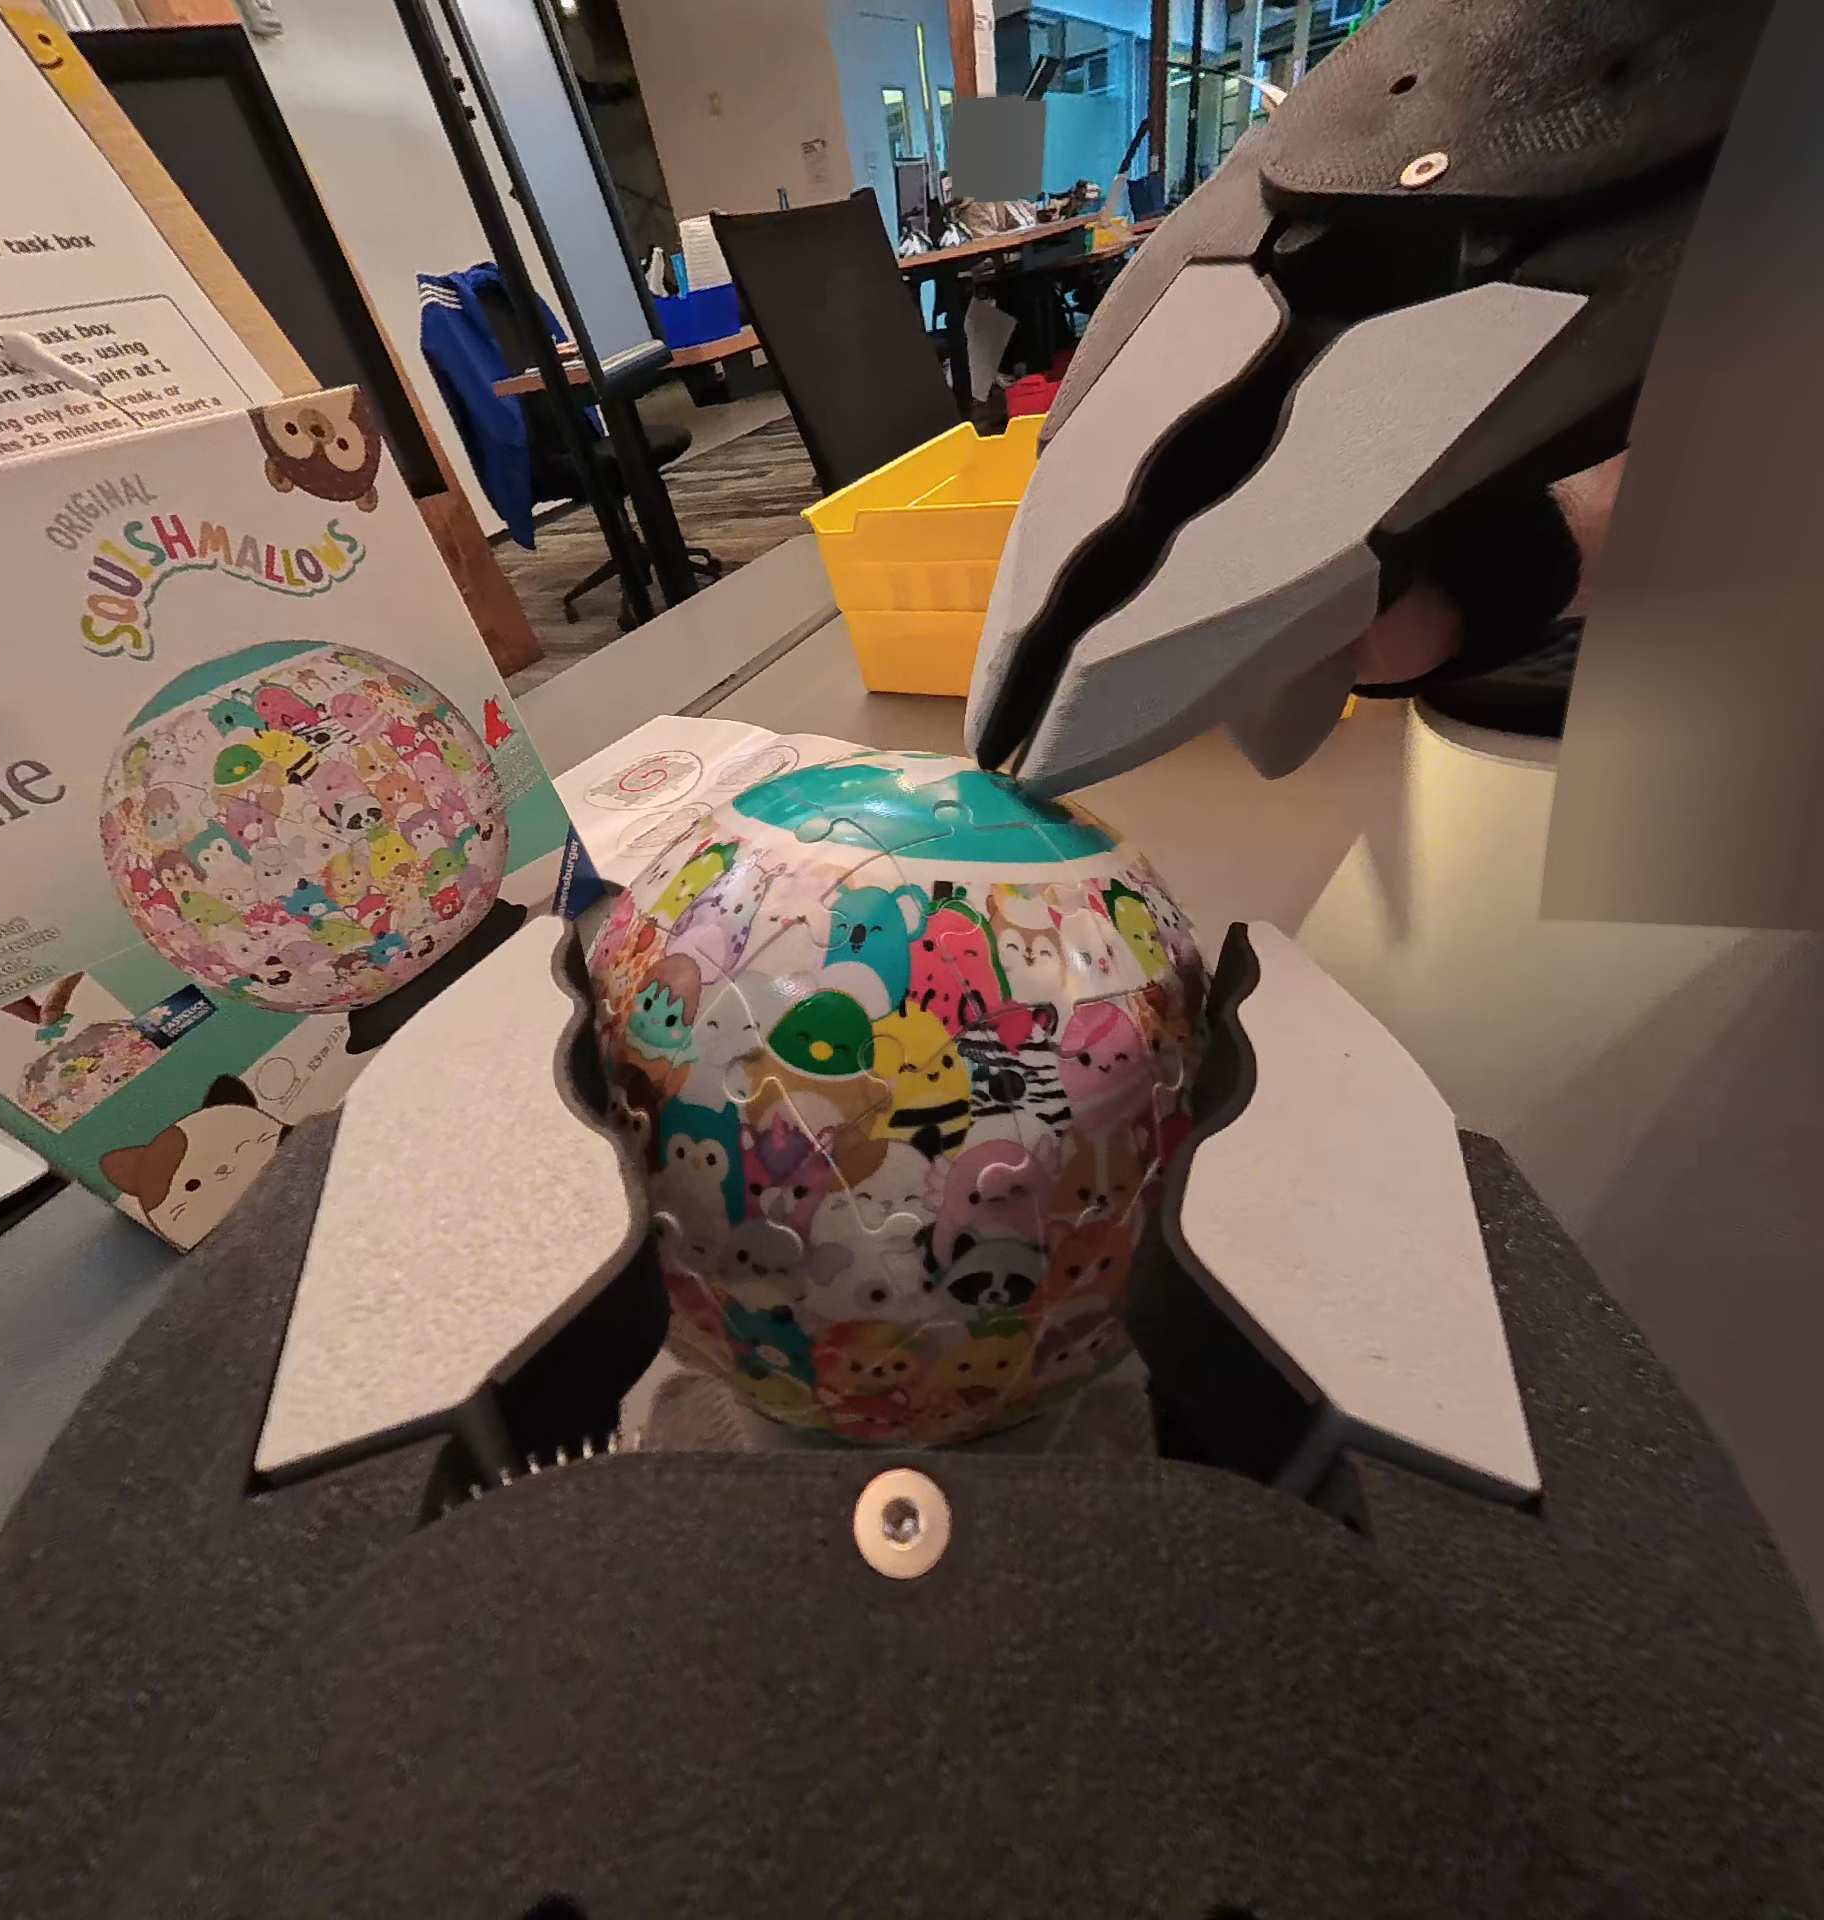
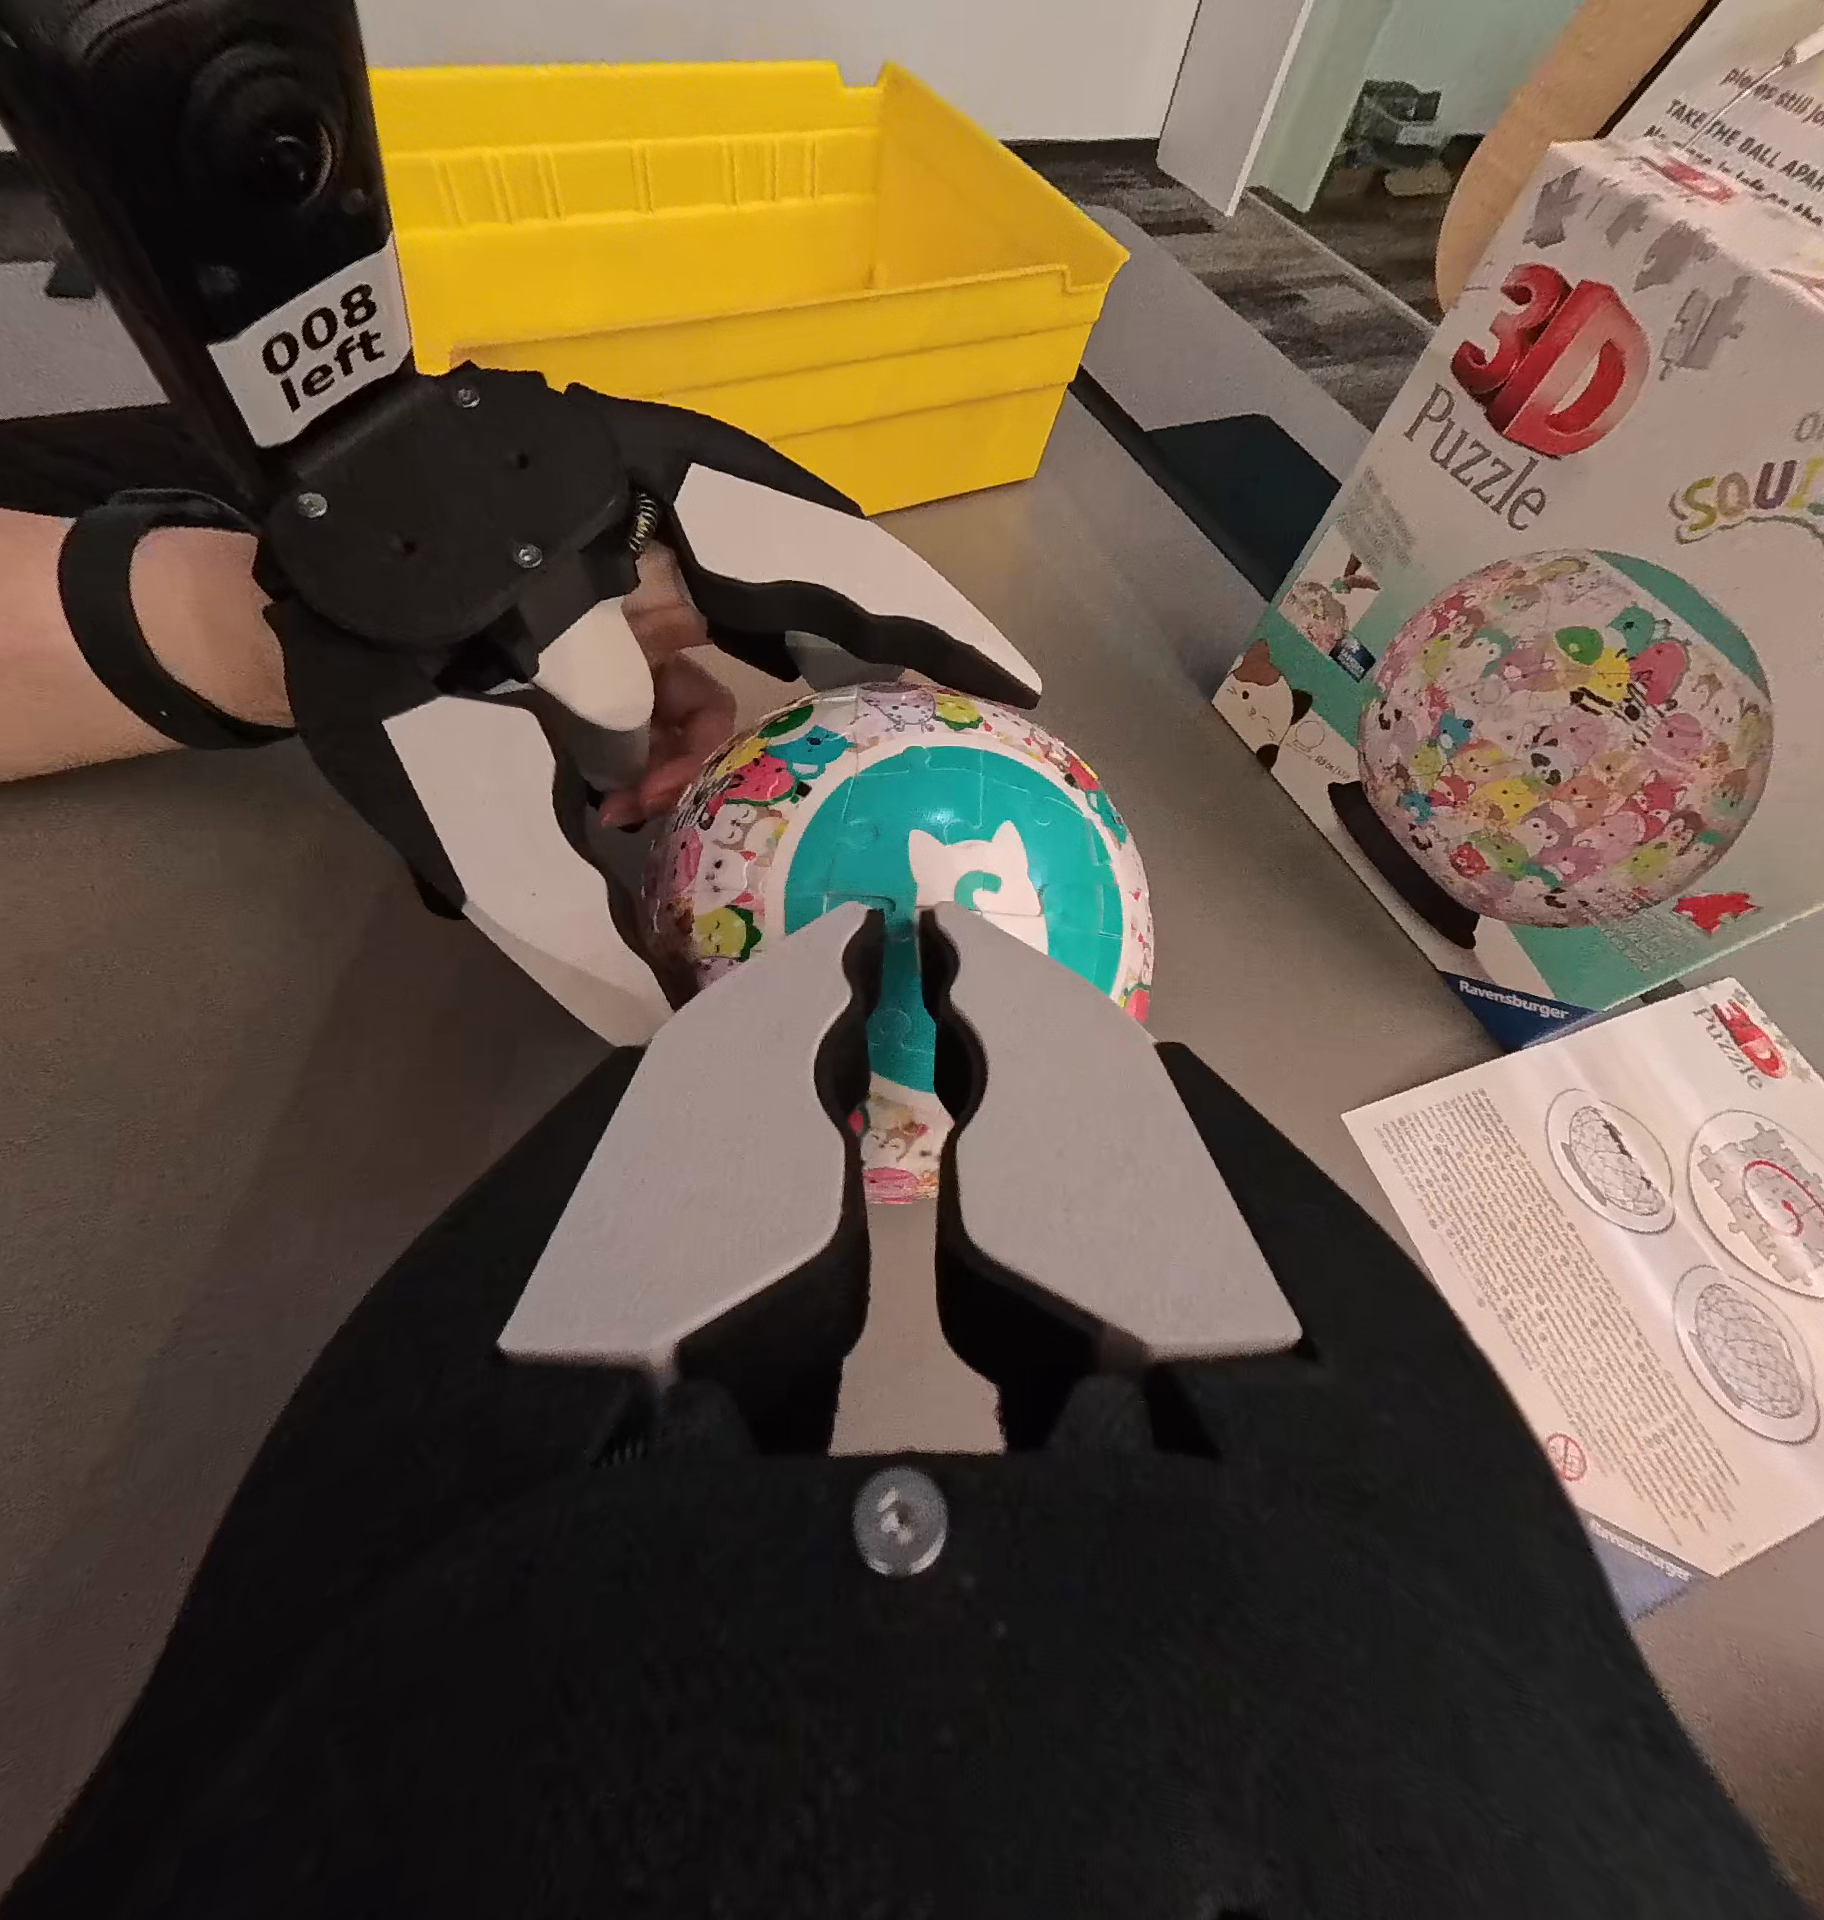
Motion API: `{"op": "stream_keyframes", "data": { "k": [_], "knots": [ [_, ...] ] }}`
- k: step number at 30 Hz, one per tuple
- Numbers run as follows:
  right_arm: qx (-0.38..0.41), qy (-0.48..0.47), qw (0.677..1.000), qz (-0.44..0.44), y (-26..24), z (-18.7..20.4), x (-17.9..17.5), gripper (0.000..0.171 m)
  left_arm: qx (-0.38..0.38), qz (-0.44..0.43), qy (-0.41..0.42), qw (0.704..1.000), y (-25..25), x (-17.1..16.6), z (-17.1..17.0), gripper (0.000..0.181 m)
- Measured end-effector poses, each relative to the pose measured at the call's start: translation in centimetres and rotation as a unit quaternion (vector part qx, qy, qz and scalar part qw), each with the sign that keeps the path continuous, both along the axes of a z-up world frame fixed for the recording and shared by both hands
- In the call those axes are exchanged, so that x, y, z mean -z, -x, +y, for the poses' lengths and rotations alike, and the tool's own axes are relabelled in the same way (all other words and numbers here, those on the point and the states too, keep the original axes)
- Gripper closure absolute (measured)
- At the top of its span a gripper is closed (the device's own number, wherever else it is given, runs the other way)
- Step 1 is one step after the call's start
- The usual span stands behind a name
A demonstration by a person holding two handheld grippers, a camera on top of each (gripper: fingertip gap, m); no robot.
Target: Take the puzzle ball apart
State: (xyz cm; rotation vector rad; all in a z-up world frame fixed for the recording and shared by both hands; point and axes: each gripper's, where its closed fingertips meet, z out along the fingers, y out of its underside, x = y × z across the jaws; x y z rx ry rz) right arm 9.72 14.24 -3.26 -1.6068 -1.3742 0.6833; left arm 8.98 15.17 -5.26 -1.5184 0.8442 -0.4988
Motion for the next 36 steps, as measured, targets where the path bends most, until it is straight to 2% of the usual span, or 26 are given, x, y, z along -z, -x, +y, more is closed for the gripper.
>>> {"op": "stream_keyframes", "data": {
  "k": [15, 23, 26, 30, 33, 36],
  "knots": [
    [0.023, -0.005, 1.0, -0.013, 0.0, 0.3, -0.2, 0.171, -0.023, 0.003, -0.005, 1.0, -0.2, 0.0, 0.1, 0.068],
    [0.004, 0.059, 0.997, 0.057, -0.2, 0.4, -1.3, 0.17, -0.02, 0.008, -0.009, 1.0, -0.2, 0.0, 0.0, 0.068],
    [-0.03, 0.022, 0.996, 0.077, -1.4, 1.0, -2.8, 0.168, -0.015, 0.01, -0.008, 1.0, 0.0, 0.1, -0.1, 0.068],
    [-0.077, 0.011, 0.997, 0.001, -2.3, 1.7, -0.5, 0.168, -0.011, 0.014, -0.009, 1.0, -0.1, 0.1, 0.0, 0.068],
    [-0.092, 0.013, 0.995, 0.043, -1.3, 0.6, -0.8, 0.17, 0.002, 0.006, -0.004, 1.0, 0.1, 0.0, 0.0, 0.068],
    [-0.075, -0.046, 0.996, 0.026, -0.9, 0.5, 0.1, 0.17, 0.014, -0.003, -0.012, 1.0, 0.0, 0.0, -0.2, 0.069]
  ]
}}
